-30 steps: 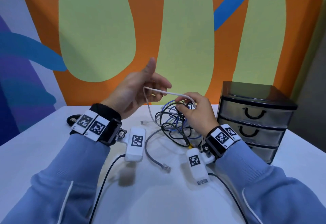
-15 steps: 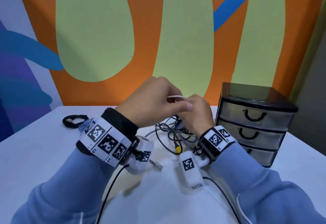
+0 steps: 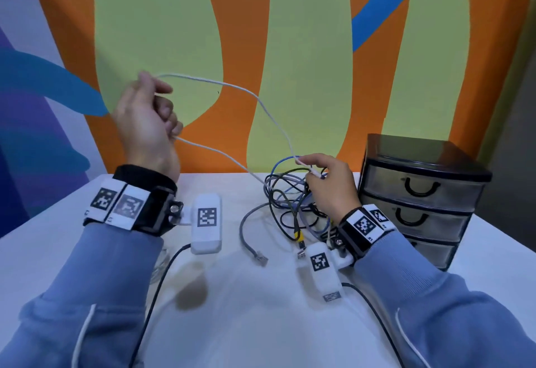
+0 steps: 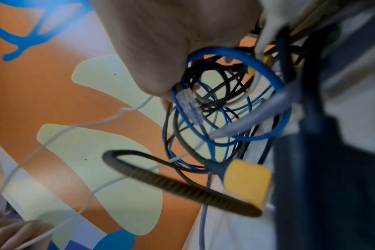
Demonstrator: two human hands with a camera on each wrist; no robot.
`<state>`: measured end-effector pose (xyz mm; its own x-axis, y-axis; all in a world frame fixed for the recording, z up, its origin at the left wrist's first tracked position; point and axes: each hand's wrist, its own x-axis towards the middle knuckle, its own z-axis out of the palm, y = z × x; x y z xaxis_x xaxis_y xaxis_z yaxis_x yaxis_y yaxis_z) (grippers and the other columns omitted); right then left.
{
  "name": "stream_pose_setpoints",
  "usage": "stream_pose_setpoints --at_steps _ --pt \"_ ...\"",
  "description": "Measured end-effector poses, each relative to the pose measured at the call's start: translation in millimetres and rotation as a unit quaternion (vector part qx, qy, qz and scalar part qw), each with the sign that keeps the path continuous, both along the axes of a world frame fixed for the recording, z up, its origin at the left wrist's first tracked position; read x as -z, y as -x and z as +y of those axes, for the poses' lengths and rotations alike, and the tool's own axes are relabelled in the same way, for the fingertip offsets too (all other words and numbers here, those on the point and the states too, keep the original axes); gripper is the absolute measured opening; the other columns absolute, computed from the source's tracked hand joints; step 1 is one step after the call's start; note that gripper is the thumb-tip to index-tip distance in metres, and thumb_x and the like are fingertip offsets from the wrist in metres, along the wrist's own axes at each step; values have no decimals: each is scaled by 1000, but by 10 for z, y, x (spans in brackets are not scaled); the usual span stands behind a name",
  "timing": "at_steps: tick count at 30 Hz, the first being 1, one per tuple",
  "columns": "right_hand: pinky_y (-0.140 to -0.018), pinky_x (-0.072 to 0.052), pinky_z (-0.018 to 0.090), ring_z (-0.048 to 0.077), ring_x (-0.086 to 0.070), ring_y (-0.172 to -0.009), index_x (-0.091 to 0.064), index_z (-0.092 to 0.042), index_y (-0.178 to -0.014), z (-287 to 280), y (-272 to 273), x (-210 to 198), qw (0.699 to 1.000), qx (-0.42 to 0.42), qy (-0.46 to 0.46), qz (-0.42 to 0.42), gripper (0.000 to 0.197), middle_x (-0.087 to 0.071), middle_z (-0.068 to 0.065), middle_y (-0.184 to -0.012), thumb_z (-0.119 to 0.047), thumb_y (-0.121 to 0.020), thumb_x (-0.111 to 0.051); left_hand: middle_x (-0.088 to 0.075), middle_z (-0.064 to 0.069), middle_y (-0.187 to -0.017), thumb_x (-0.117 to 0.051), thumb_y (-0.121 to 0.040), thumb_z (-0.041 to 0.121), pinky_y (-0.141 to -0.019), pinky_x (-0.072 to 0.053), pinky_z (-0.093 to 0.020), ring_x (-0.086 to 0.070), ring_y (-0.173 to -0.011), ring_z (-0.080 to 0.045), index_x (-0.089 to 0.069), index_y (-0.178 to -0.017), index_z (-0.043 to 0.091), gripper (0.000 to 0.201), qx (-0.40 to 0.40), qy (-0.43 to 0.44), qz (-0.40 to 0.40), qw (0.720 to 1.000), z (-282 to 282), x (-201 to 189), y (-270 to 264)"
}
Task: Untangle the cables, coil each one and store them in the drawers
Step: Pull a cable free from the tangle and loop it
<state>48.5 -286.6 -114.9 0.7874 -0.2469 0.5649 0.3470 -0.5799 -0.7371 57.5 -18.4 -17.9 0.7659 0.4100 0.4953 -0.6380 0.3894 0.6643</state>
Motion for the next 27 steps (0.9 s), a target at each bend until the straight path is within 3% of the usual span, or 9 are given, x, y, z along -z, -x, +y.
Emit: stream_pose_setpoints --at_steps 6,8,10,13,16,18,20,23,27 --pt "-47 -38 25 16 -41 -45 -77 -32 -97 23 34 -23 999 2 -32 -19 55 -71 -9 -110 12 -84 -49 -51 -4 -63 -61 -89 29 -61 -41 -38 -47 -62 -27 -73 -74 22 20 -190 -213 119 951 1 116 -72" --pt "-56 -43 22 9 -54 -55 -77 -30 -95 40 52 -42 998 -8 -48 -26 55 -75 -8 -98 14 -84 -47 -67 -4 -81 -61 -90 28 -70 -50 -39 -61 -79 -32 -79 -97 22 20 -230 -339 157 898 2 169 -99" --pt "-68 -51 21 2 -66 -73 -76 -27 -92 65 57 -62 997 -22 -68 -33 53 -77 -7 -87 15 -85 -45 -62 -12 -121 -64 -90 26 -89 -49 -41 -58 -107 -35 -73 -126 22 37 -268 -487 178 812 -52 236 -95" --pt "-65 -50 23 3 -69 -75 -77 -25 -92 85 68 -87 994 -21 -97 -37 49 -75 -3 -80 11 -87 -45 -33 -13 -153 -72 -83 31 -116 -30 -56 -28 -143 -37 -60 -141 38 60 -295 -626 78 718 -209 301 -19" --pt "-64 -49 21 0 -68 -74 -80 -24 -92 81 91 -100 992 -22 -121 -39 46 -76 -4 -82 8 -88 -48 -32 -5 -161 -72 -84 34 -123 -25 -57 -29 -150 -33 -64 -138 43 55 -229 -671 -82 700 -364 290 58" --pt "-69 -52 19 0 -68 -77 -80 -27 -94 81 96 -107 991 -24 -125 -48 44 -75 -8 -90 7 -88 -52 -53 4 -148 -73 -93 34 -116 -41 -47 -53 -136 -19 -66 -138 39 46 -86 -700 -72 705 -466 296 113" --pt "-58 -47 19 8 -59 -66 -77 -32 -104 69 81 -101 991 -18 -122 -56 46 -70 -6 -98 5 -89 -55 -71 12 -116 -77 -94 42 -97 -54 -35 -67 -105 -5 -64 -140 35 48 14 -742 4 670 -523 326 131" --pt "-58 -45 27 17 -51 -67 -67 -40 -121 53 53 -82 993 2 -101 -67 56 -62 -4 -108 4 -88 -57 -66 14 -76 -76 -95 47 -58 -39 -16 -57 -67 3 -76 -117 27 29 2 -780 39 624 -535 393 87" --pt "-56 -46 19 15 -57 -71 -57 -39 -131 65 77 -87 991 -2 -106 -78 67 -59 -1 -110 11 -88 -52 -50 10 -58 -72 -88 66 -45 -28 -19 -45 -50 -4 -77 -85 26 41 13 -753 60 655 -511 369 90"
